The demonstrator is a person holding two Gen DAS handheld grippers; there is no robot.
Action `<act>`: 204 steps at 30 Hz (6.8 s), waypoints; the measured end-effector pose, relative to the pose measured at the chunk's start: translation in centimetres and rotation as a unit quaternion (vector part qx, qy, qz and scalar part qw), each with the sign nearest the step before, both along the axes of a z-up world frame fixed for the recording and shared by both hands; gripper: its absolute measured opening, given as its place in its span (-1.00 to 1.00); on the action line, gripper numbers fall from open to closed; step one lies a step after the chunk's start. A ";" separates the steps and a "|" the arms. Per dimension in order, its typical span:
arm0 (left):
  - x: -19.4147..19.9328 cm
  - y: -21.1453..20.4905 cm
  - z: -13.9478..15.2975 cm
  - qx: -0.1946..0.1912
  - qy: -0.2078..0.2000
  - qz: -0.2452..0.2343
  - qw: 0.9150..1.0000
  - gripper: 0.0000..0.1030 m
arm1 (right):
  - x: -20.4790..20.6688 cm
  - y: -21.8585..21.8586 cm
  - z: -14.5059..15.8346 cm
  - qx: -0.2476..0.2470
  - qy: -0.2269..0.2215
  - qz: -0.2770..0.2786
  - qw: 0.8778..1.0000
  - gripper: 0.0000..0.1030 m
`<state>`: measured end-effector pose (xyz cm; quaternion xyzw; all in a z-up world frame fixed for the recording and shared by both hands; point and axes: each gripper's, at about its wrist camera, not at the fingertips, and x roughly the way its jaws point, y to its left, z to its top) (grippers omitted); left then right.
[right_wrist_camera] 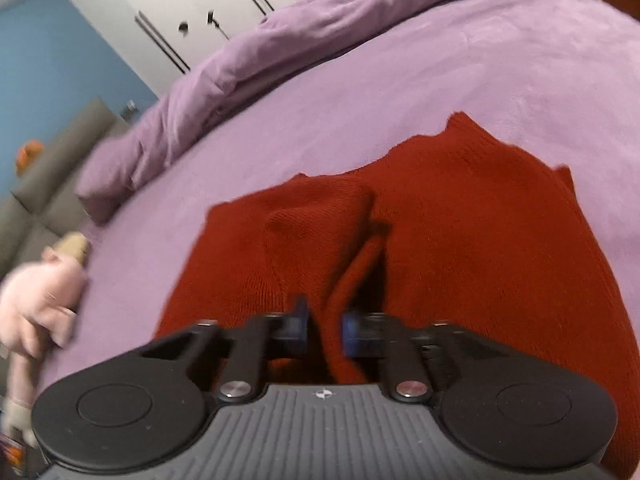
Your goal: Fold small clothes
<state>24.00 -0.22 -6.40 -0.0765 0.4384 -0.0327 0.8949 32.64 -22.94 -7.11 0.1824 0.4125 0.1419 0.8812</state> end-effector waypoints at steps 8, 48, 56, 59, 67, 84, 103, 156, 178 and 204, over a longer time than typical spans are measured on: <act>-0.7 -2.7 1.7 0.016 -0.026 -0.021 0.999 0.25 | -3.0 -0.3 5.7 -0.133 -0.129 0.012 0.983 -0.80; -0.4 -4.3 2.0 0.005 0.025 -0.040 0.999 0.38 | -10.8 -13.4 -1.5 0.114 0.011 -0.154 0.981 -0.66; -1.8 -2.7 3.6 0.090 0.001 -0.046 0.995 0.41 | -11.2 -12.1 1.5 -0.038 -0.024 -0.143 0.989 -0.21; -1.3 -1.7 4.2 0.121 -0.013 -0.015 0.992 0.42 | -11.3 -12.2 3.1 -0.106 -0.047 -0.186 0.976 -0.20; 2.5 -3.2 4.9 0.068 -0.023 0.002 0.997 0.42 | -5.5 -6.6 4.2 -0.058 -0.093 -0.038 0.993 -0.21; 12.7 -8.6 0.0 0.040 -0.054 0.037 0.997 0.64 | 2.8 -4.6 0.0 -0.153 -0.124 -0.071 0.978 -0.25; 11.9 -2.1 -1.2 -0.107 -0.022 0.001 0.994 0.76 | 3.5 -10.3 -1.6 -0.007 -0.034 -0.129 0.991 0.54; -0.7 12.1 2.7 -0.177 0.003 0.032 0.984 0.18 | -8.0 -1.7 1.6 0.122 0.089 -0.031 0.988 -0.25; -9.4 7.7 1.0 0.009 -0.025 0.074 0.997 0.37 | -17.4 -0.5 -2.8 0.441 0.135 -0.143 0.876 -0.78; -12.2 14.4 2.3 -0.010 -0.006 0.206 0.979 0.37 | -17.8 0.7 4.0 0.038 -0.006 -0.089 0.995 -0.37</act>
